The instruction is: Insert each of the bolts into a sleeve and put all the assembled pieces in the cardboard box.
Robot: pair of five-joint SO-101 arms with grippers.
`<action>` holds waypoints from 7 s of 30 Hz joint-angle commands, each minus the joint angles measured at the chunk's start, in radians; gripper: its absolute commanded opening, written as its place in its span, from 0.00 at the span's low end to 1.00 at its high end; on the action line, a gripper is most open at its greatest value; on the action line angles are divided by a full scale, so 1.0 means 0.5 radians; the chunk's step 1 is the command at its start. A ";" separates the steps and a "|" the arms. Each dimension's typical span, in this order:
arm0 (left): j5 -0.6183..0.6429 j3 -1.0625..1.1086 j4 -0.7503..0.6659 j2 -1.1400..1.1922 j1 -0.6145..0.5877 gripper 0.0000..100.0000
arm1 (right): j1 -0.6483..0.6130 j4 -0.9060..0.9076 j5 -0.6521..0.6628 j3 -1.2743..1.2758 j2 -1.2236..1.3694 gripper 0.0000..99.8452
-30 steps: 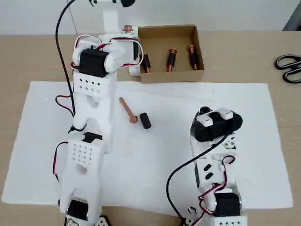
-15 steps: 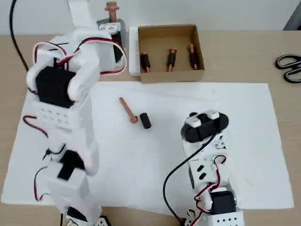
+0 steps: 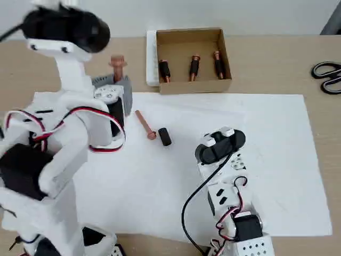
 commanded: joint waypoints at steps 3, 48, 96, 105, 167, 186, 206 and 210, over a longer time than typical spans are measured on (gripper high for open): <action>0.212 0.486 -0.387 -0.055 0.012 0.01 | -0.195 -0.057 -0.018 -0.015 -0.020 0.00; 0.420 2.438 -2.415 -0.789 0.448 0.01 | -0.342 -0.014 -0.488 -0.046 -0.020 0.00; 0.350 3.024 -2.780 -0.878 0.562 0.01 | -0.489 -0.014 -0.549 -0.101 -0.020 0.00; 0.347 3.083 -2.783 -0.878 0.568 0.01 | -0.489 -0.014 -0.549 -0.101 -0.044 0.00; 0.264 3.086 -2.406 -0.896 0.555 0.01 | -0.489 0.002 -0.549 -0.153 -0.051 0.00; 0.261 3.089 -2.222 -0.878 0.568 0.01 | -0.496 0.002 -0.549 -0.153 -0.051 0.00; 0.264 3.043 -2.216 -1.037 0.543 0.27 | -0.493 0.002 -0.549 -0.153 -0.051 0.00; 0.264 3.058 -2.209 -1.277 0.316 0.27 | -0.489 0.002 -0.549 -0.153 -0.051 0.00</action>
